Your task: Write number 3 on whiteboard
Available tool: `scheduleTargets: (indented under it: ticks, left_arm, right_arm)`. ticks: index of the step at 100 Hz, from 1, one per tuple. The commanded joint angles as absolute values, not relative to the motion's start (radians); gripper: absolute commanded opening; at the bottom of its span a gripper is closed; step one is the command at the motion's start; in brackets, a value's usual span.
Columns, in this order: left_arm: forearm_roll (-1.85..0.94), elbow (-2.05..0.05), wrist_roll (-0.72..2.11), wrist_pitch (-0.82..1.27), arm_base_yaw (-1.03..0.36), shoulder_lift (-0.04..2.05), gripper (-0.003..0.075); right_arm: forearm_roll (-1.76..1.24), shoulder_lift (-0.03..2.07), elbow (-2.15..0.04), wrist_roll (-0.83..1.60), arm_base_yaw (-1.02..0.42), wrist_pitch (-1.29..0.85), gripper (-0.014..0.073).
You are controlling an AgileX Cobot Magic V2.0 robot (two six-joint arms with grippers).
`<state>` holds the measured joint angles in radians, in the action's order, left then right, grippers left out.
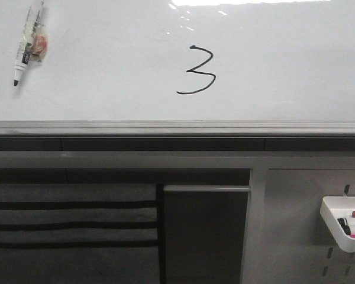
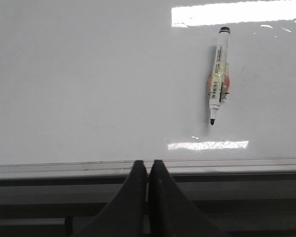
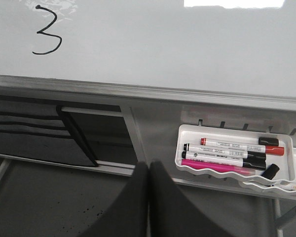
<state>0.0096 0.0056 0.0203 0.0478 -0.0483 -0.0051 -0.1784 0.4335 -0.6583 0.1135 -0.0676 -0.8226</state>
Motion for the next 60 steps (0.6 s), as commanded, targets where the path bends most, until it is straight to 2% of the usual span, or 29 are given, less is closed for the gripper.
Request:
scheduleTargets:
  ticks: [1, 41, 60]
  left_arm:
    - [0.010, 0.009, 0.013, -0.037, -0.054, -0.037, -0.0018]
    - [0.010, 0.009, 0.013, -0.037, -0.054, -0.037, -0.0018]
    - [0.010, 0.009, 0.013, -0.037, -0.054, -0.037, -0.0018]
  right_arm:
    - [-0.176, 0.436, -0.683, 0.115, -0.060, -0.750, -0.0074]
    - [-0.176, 0.436, -0.683, 0.115, -0.060, -0.750, -0.0074]
    - [-0.173, 0.297, -0.525, 0.115, -0.062, -0.571, -0.0074]
